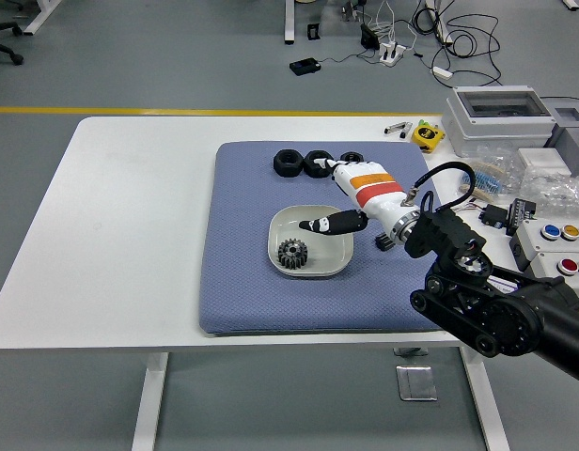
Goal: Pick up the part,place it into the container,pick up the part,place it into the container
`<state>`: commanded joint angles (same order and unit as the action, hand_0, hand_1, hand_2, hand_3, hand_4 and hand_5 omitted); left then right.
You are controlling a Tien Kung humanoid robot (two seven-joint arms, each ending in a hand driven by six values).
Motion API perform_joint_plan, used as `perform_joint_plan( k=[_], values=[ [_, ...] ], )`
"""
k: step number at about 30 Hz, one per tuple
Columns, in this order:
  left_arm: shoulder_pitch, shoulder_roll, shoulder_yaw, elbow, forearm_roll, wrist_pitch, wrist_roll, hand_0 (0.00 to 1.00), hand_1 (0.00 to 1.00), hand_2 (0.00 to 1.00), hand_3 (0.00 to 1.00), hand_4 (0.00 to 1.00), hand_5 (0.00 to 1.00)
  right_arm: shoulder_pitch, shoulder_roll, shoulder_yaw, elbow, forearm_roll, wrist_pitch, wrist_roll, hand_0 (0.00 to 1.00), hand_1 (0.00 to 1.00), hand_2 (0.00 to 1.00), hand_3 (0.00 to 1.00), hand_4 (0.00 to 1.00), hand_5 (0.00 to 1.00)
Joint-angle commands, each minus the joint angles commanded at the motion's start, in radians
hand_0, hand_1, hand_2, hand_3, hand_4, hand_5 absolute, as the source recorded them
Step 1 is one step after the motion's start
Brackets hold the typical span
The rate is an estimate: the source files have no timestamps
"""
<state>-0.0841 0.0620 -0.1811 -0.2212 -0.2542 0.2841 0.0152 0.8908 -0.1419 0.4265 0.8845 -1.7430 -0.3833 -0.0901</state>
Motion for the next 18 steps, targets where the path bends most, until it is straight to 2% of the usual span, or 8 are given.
perform_joint_plan(
  k=[2,3,8,9,10,14,15,18],
  values=[
    [0.001,0.000,-0.002,0.000,0.003,0.000,0.001,0.619,0.590,0.696,0.598,0.579,0.590,-0.006,-0.014,0.011,-0.021,0.005,0.004,-0.003,0.633,0.673,0.749,0.829,0.998,0.514],
    [0.002,-0.001,-0.003,0.000,0.004,0.000,0.001,0.618,0.588,0.696,0.598,0.582,0.591,-0.010,-0.024,0.017,-0.036,0.010,0.009,-0.003,0.513,0.612,0.690,0.737,0.998,0.495],
    [0.004,-0.002,-0.007,0.000,0.008,0.001,0.003,0.618,0.588,0.696,0.598,0.582,0.591,-0.036,-0.062,0.036,-0.083,0.020,0.027,0.000,0.513,0.612,0.690,0.737,0.998,0.495],
    [0.005,-0.002,-0.008,0.000,0.010,0.001,0.003,0.618,0.587,0.692,0.598,0.583,0.591,-0.044,-0.072,0.039,-0.087,0.023,0.029,0.000,0.438,0.569,0.654,0.673,0.981,0.484],
    [0.006,-0.002,-0.011,0.000,0.013,0.001,0.004,0.618,0.587,0.692,0.598,0.583,0.591,-0.051,-0.080,0.040,-0.089,0.023,0.030,0.001,0.438,0.569,0.654,0.673,0.981,0.484],
    [0.010,-0.004,-0.019,0.000,0.024,0.002,0.009,0.618,0.587,0.692,0.598,0.583,0.591,-0.071,-0.093,0.035,-0.092,0.026,0.027,0.007,0.438,0.569,0.654,0.673,0.981,0.484],
    [0.011,-0.004,-0.021,0.000,0.028,0.003,0.010,0.619,0.590,0.694,0.598,0.583,0.591,-0.078,-0.095,0.031,-0.094,0.028,0.026,0.008,0.390,0.539,0.630,0.651,0.971,0.479],
    [0.013,-0.005,-0.023,-0.001,0.033,0.003,0.012,0.619,0.590,0.694,0.598,0.583,0.591,-0.091,-0.096,0.021,-0.098,0.031,0.024,0.011,0.390,0.539,0.630,0.651,0.971,0.479]
  ],
)
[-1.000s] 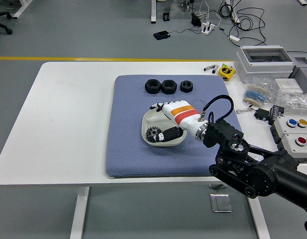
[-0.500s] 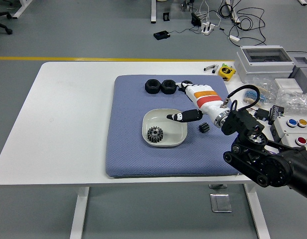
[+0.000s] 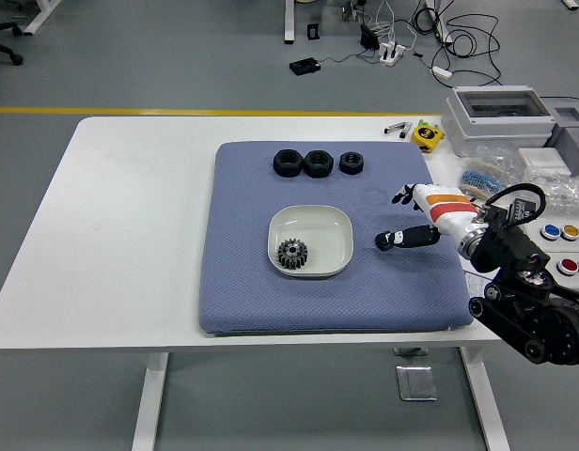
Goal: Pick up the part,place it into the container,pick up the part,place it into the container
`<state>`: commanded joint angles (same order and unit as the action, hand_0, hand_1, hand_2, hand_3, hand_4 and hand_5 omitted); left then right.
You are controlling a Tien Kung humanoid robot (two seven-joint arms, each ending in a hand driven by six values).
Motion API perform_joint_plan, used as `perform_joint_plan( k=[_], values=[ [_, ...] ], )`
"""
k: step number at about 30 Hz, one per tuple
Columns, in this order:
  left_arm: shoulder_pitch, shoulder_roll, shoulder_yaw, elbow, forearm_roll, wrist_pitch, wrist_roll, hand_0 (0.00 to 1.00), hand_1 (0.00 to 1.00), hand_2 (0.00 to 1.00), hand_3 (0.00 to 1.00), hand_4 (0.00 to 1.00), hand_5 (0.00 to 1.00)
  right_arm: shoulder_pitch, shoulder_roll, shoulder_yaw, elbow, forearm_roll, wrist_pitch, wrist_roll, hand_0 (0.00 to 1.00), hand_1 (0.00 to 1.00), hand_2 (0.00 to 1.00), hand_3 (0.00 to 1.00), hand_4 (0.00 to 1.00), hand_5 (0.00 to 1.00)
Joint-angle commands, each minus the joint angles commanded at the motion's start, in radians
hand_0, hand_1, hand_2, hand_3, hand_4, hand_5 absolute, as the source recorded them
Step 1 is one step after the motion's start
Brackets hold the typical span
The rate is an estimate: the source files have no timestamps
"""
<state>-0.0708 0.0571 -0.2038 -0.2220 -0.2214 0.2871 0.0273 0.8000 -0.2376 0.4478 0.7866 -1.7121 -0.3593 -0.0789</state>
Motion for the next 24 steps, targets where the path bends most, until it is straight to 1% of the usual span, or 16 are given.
perform_joint_plan(
  k=[2,3,5,8,9,10,14,15,20,21,24],
  values=[
    [0.001,-0.001,-0.002,0.000,0.003,0.001,0.001,0.619,0.590,0.694,0.598,0.583,0.591,-0.008,0.000,-0.008,0.004,-0.004,-0.001,-0.001,0.390,0.539,0.630,0.651,0.971,0.479],
    [0.002,-0.001,-0.002,0.000,0.003,0.001,0.001,0.616,0.591,0.698,0.598,0.583,0.592,-0.011,0.000,-0.013,0.008,-0.009,-0.001,-0.001,0.363,0.527,0.613,0.641,0.957,0.472],
    [0.002,-0.001,-0.003,0.000,0.004,0.001,0.001,0.616,0.591,0.698,0.598,0.583,0.592,-0.015,0.002,-0.020,0.012,-0.011,-0.004,0.000,0.363,0.527,0.613,0.641,0.957,0.472],
    [0.002,-0.001,-0.004,-0.001,0.006,0.001,0.001,0.616,0.591,0.698,0.598,0.583,0.592,-0.014,0.012,-0.038,0.001,-0.003,-0.012,-0.001,0.363,0.527,0.613,0.641,0.957,0.472],
    [0.001,-0.001,-0.003,-0.001,0.005,0.001,0.000,0.616,0.594,0.698,0.598,0.583,0.593,-0.013,0.015,-0.042,-0.004,0.000,-0.014,-0.001,0.341,0.513,0.600,0.631,0.940,0.461],
    [0.000,0.000,-0.001,-0.002,0.004,0.001,-0.001,0.616,0.594,0.698,0.598,0.583,0.593,-0.012,0.018,-0.046,-0.009,0.003,-0.016,0.000,0.341,0.513,0.600,0.631,0.940,0.461],
    [-0.004,0.000,0.001,-0.003,0.002,0.002,-0.001,0.616,0.594,0.698,0.598,0.583,0.593,-0.007,0.035,-0.057,-0.033,0.024,-0.039,0.000,0.341,0.513,0.600,0.631,0.940,0.461],
    [-0.006,0.000,0.003,-0.003,0.001,0.001,-0.002,0.617,0.594,0.698,0.598,0.582,0.595,-0.006,0.041,-0.062,-0.042,0.031,-0.048,0.000,0.321,0.498,0.583,0.608,0.907,0.442],
    [-0.009,0.001,0.007,-0.003,-0.005,0.001,-0.003,0.617,0.594,0.698,0.598,0.582,0.595,-0.002,0.061,-0.083,-0.076,0.065,-0.083,0.003,0.321,0.498,0.583,0.608,0.907,0.442],
    [-0.009,0.001,0.008,-0.003,-0.007,0.000,-0.003,0.617,0.592,0.698,0.599,0.581,0.595,-0.003,0.064,-0.088,-0.081,0.071,-0.091,0.005,0.254,0.440,0.542,0.573,0.875,0.439],
    [-0.010,0.001,0.011,-0.003,-0.010,-0.001,-0.004,0.617,0.592,0.698,0.599,0.581,0.595,-0.008,0.076,-0.096,-0.096,0.083,-0.112,0.009,0.254,0.440,0.542,0.573,0.875,0.439]
  ],
)
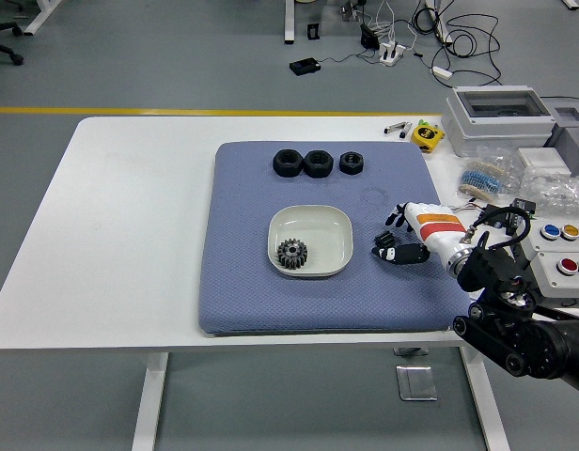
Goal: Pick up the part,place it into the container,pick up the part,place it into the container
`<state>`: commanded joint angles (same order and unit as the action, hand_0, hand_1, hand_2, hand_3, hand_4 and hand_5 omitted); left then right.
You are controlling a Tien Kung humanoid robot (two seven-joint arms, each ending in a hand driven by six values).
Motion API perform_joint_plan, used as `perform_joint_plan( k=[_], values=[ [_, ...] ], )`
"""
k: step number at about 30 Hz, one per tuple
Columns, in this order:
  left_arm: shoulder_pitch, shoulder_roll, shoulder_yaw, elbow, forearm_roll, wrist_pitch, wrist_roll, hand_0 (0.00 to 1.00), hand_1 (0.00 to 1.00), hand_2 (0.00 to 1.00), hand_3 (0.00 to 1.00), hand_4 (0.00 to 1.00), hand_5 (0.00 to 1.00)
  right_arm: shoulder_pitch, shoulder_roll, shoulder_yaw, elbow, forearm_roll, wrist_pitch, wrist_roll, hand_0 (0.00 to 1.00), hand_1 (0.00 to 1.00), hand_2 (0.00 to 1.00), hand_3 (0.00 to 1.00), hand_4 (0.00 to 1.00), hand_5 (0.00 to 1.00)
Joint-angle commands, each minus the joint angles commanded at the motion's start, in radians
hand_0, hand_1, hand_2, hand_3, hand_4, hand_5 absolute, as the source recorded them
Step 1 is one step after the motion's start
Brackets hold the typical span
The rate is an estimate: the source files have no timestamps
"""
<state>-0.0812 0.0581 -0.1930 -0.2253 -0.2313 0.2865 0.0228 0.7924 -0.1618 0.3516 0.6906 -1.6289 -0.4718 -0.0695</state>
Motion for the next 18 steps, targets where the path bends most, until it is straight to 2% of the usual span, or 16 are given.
perform_joint_plan(
  k=[8,9,14,15,18],
  values=[
    [-0.003,0.000,0.004,0.000,-0.006,-0.001,-0.003,0.617,0.593,0.698,0.598,0.580,0.594,-0.009,0.009,-0.016,-0.011,0.014,-0.054,0.014,0.227,0.414,0.517,0.549,0.858,0.433],
    [-0.003,0.000,0.005,0.000,-0.007,-0.001,-0.004,0.617,0.592,0.699,0.599,0.579,0.593,-0.009,0.008,-0.017,-0.011,0.015,-0.058,0.017,0.153,0.345,0.472,0.520,0.792,0.426],
    [-0.004,0.000,0.006,0.000,-0.009,-0.001,-0.003,0.617,0.592,0.699,0.599,0.579,0.593,-0.007,0.007,-0.023,-0.010,0.008,-0.060,0.021,0.153,0.345,0.472,0.520,0.792,0.426],
    [-0.004,0.000,0.006,0.000,-0.010,-0.001,-0.004,0.617,0.593,0.699,0.599,0.581,0.595,-0.008,0.007,-0.026,-0.011,0.005,-0.059,0.020,0.081,0.279,0.444,0.506,0.755,0.426],
    [-0.004,0.000,0.007,-0.001,-0.009,-0.001,-0.003,0.617,0.593,0.699,0.599,0.581,0.595,-0.009,0.007,-0.031,-0.013,0.003,-0.055,0.017,0.081,0.279,0.444,0.506,0.755,0.426]
  ],
)
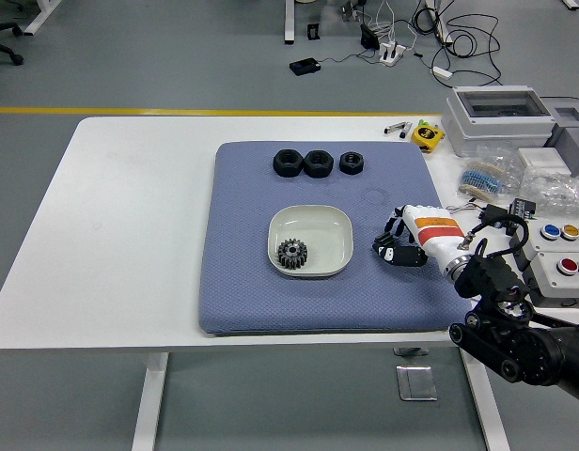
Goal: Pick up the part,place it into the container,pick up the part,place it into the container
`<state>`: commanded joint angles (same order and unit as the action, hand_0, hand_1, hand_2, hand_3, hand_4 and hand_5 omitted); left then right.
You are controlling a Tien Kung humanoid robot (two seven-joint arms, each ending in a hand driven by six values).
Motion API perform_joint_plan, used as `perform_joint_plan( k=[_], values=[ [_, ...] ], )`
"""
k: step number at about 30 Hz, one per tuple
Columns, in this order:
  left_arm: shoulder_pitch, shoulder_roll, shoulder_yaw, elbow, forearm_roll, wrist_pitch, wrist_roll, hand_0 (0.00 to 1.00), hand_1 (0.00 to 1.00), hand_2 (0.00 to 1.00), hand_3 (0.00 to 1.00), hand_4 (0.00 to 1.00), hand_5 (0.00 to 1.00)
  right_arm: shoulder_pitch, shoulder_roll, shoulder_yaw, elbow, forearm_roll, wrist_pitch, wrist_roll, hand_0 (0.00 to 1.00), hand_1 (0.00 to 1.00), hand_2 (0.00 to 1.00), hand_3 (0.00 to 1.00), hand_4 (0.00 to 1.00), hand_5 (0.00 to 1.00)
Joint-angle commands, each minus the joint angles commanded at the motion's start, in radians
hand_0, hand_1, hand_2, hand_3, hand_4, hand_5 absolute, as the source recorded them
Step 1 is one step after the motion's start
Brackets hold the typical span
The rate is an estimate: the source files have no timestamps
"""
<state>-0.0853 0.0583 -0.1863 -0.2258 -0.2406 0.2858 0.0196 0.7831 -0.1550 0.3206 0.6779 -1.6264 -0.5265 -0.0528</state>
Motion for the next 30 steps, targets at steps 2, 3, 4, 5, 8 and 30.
perform_joint_plan(
  k=[2,3,4,5,8,30],
  values=[
    [0.000,0.000,0.000,0.000,-0.001,0.000,0.000,0.617,0.593,0.699,0.599,0.581,0.595,-0.002,0.000,-0.004,-0.001,0.002,0.003,-0.001,0.081,0.279,0.444,0.506,0.755,0.426],
    [0.000,0.000,0.000,0.000,-0.001,0.000,0.000,0.617,0.593,0.699,0.599,0.580,0.594,-0.002,-0.001,-0.005,-0.001,0.002,0.004,-0.001,0.056,0.244,0.426,0.504,0.756,0.438],
    [0.000,0.000,0.000,0.000,0.000,0.000,0.000,0.617,0.593,0.699,0.599,0.580,0.594,-0.003,-0.001,-0.006,-0.001,0.002,0.004,-0.001,0.056,0.244,0.426,0.504,0.756,0.438],
    [0.000,0.000,-0.001,0.000,0.000,0.000,0.000,0.617,0.593,0.699,0.599,0.580,0.594,-0.003,-0.001,-0.007,-0.001,0.002,0.004,-0.001,0.056,0.244,0.426,0.504,0.756,0.438],
    [0.000,-0.001,-0.001,0.000,0.000,0.000,0.000,0.617,0.593,0.699,0.599,0.580,0.594,-0.003,-0.001,-0.009,-0.001,0.002,0.002,0.000,0.056,0.244,0.426,0.504,0.756,0.438],
    [0.002,0.000,-0.003,0.001,0.002,-0.001,0.001,0.617,0.593,0.699,0.599,0.583,0.595,-0.007,-0.018,0.015,0.013,-0.029,0.020,-0.016,0.002,0.085,0.228,0.461,0.581,0.254]
  ],
)
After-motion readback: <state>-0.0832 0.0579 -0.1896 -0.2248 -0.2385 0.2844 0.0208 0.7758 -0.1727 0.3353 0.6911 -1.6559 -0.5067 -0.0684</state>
